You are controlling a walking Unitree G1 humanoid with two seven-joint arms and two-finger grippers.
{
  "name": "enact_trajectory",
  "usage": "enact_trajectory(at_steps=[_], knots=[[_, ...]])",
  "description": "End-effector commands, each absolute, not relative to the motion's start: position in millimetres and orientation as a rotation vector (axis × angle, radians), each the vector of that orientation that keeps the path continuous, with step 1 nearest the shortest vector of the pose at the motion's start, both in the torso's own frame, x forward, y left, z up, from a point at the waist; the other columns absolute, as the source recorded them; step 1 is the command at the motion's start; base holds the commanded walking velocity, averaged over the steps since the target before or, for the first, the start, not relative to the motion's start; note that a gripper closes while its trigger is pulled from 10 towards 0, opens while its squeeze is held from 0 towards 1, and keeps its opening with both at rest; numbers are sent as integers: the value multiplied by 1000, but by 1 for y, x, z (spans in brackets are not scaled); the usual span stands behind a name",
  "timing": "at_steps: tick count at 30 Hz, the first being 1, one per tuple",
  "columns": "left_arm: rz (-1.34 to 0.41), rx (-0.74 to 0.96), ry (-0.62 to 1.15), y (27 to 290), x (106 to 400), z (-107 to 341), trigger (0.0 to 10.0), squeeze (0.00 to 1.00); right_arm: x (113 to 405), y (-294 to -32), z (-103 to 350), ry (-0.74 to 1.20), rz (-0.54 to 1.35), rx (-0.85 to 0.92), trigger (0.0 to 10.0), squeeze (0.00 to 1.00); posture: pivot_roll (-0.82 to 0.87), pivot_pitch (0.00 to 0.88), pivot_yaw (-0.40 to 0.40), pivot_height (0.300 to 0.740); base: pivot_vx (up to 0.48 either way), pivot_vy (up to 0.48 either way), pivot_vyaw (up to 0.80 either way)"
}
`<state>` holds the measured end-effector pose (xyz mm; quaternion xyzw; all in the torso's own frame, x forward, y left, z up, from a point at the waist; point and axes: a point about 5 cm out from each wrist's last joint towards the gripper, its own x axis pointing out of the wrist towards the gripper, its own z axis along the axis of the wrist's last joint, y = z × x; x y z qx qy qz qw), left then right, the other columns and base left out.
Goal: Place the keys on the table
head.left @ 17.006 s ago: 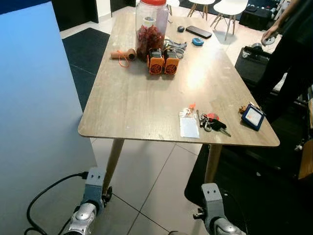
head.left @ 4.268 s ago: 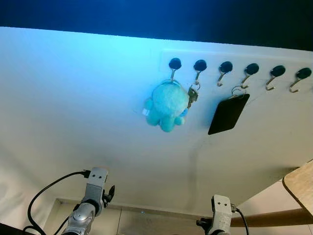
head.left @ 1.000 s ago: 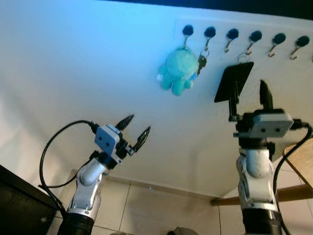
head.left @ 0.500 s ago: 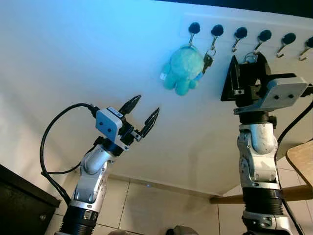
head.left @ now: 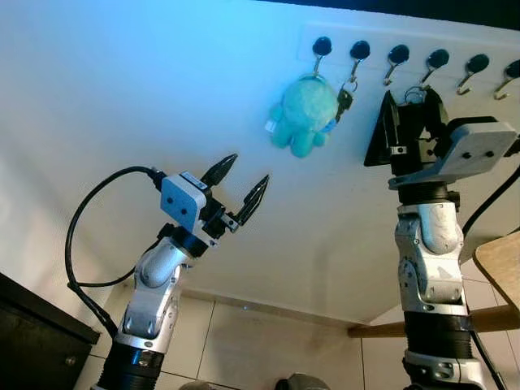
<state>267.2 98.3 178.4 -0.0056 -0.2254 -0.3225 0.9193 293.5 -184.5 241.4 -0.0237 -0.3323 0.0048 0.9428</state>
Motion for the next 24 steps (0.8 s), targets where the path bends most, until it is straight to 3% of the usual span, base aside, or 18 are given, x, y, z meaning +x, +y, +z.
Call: enact_trajectory(at_steps=[1,2,24], knots=[[-671,-20,-462,96,264,179,10000,0,291,-184,240,-667,8,-37,9294,0,24,106,-32,740,0,0,0],[-672,-20,-461,96,264,179,10000,0,290,-184,239,-666,7,-35,10000,0,24,106,-31,740,0,0,0],[-676,-18,-449,95,265,182,10000,0,289,-181,240,-653,-55,-78,10000,0,24,107,-29,740,0,0,0]])
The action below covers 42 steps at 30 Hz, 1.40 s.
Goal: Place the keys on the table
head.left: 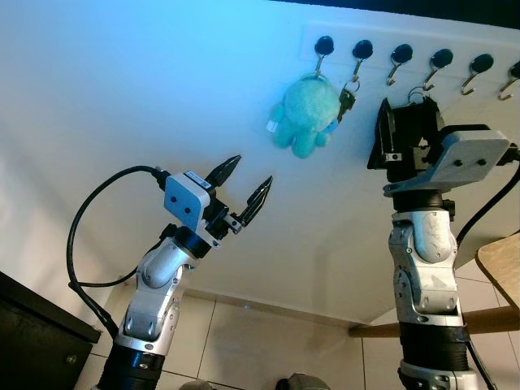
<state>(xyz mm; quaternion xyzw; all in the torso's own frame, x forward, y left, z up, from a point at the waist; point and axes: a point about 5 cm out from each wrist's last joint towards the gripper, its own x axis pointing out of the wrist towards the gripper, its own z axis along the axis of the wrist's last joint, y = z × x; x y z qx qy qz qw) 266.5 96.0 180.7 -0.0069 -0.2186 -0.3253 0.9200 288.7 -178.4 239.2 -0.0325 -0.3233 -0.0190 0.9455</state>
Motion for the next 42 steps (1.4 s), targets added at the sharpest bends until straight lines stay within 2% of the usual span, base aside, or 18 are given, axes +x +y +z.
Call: enact_trajectory(at_steps=[1,10,11,12,13,14,15,23,29,42], knots=[[-676,-18,-449,95,265,182,10000,0,289,-181,240,-653,-55,-78,10000,0,24,107,-29,740,0,0,0],[-676,-28,-453,93,266,184,10000,0,290,-187,241,-648,-97,-92,9961,0,25,105,-24,740,0,0,0],[-677,-28,-453,93,266,184,10000,0,291,-187,241,-647,-97,-91,9529,0,25,105,-24,740,0,0,0],[-680,-29,-454,92,266,185,10000,0,291,-187,241,-647,-98,-91,4392,0,24,103,-23,740,0,0,0],[-680,-29,-454,92,266,185,10000,0,291,-187,241,-647,-98,-91,4392,0,24,103,-23,740,0,0,0],[-681,-29,-455,92,266,185,10000,0,291,-187,241,-648,-99,-89,1098,0,25,101,-22,740,0,0,0],[-682,-30,-457,92,267,186,10000,0,291,-187,241,-648,-99,-87,0,0,25,98,-23,740,0,0,0],[-745,-45,-479,87,262,193,10000,0,290,-187,241,-648,-101,-83,0,0,25,93,-23,740,0,0,0],[-979,-65,-491,61,246,209,10000,0,290,-188,242,-650,-107,-83,0,0,25,89,-21,740,0,0,0],[-1001,-70,-535,55,246,228,10000,0,289,-188,243,-653,-113,-86,0,0,25,99,-17,740,0,0,0]])
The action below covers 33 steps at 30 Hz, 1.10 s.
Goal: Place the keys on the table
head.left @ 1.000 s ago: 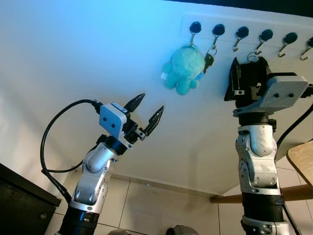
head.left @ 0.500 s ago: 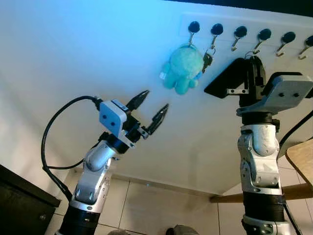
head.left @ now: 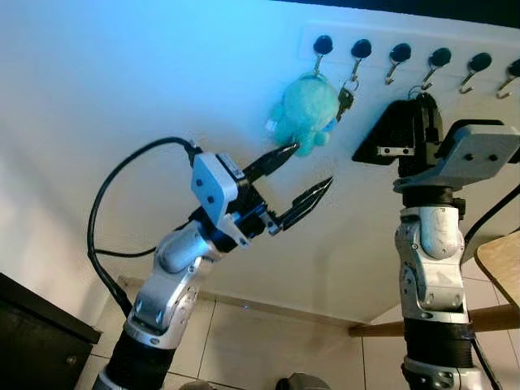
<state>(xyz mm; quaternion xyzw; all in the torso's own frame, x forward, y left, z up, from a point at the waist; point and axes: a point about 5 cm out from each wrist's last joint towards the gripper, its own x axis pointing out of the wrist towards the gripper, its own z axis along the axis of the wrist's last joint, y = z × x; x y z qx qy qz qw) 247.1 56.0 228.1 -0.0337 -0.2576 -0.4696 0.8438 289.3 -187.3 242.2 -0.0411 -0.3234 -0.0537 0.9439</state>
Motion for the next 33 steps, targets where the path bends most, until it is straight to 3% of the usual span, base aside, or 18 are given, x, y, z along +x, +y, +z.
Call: enact_trajectory(at_steps=[1,15,31,33], knots=[[-1000,-66,-531,55,246,228,10000,0,289,-188,243,-653,-113,-87,0,0,25,103,-17,740,0,0,0],[-1005,-56,-509,55,244,228,10000,0,289,-184,248,-655,-99,-74,0,0,27,116,-18,740,0,0,0],[-1024,-43,-490,52,241,227,10000,0,288,-157,272,-705,-2,-62,0,0,24,121,-20,740,0,0,0],[-1025,-43,-488,52,241,227,10000,0,287,-153,272,-704,11,-56,784,0,23,121,-21,740,0,0,0]])
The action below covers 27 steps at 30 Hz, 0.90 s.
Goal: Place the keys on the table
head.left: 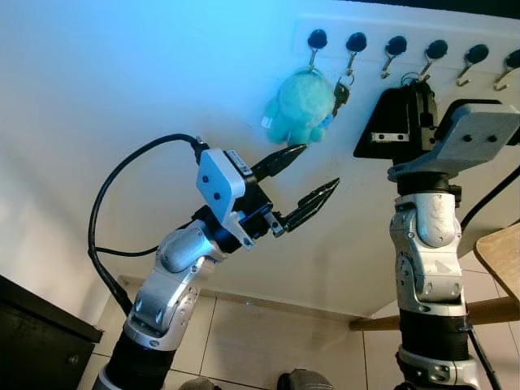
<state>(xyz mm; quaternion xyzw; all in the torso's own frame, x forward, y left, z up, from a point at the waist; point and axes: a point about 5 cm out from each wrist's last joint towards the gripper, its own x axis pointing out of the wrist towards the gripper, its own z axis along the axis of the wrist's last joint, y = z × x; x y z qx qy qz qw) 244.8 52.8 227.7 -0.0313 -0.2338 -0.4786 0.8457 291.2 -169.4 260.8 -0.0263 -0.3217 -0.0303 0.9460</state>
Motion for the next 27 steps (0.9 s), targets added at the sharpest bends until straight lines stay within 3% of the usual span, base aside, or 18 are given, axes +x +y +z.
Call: enact_trajectory(at_steps=[1,3,7,8,12,13,14,27], knots=[[-1025,-42,-487,52,241,227,10000,0,287,-152,271,-700,15,-54,1059,0,23,121,-22,740,0,0,0],[-1026,-41,-486,52,241,227,10000,0,287,-149,268,-687,22,-51,2824,0,23,122,-22,740,0,0,0],[-1027,-40,-485,52,241,227,10000,0,286,-147,263,-670,27,-49,2902,0,23,122,-22,740,0,0,0],[-1027,-40,-483,52,241,227,10000,0,285,-147,256,-637,19,-46,3412,0,24,124,-23,740,0,0,0],[-1026,-39,-482,52,241,227,10000,0,284,-148,247,-605,10,-39,3804,0,24,124,-23,740,0,0,0],[-1026,-38,-482,52,241,227,10000,0,283,-149,242,-585,7,-43,5373,0,24,124,-23,740,0,0,0],[-1025,-37,-483,52,241,227,10000,0,282,-150,239,-573,4,-46,9647,0,24,124,-23,740,0,0,0],[-1017,-37,-492,53,243,228,10000,0,281,-149,250,-618,9,-52,10000,0,23,125,-17,740,0,0,0]])
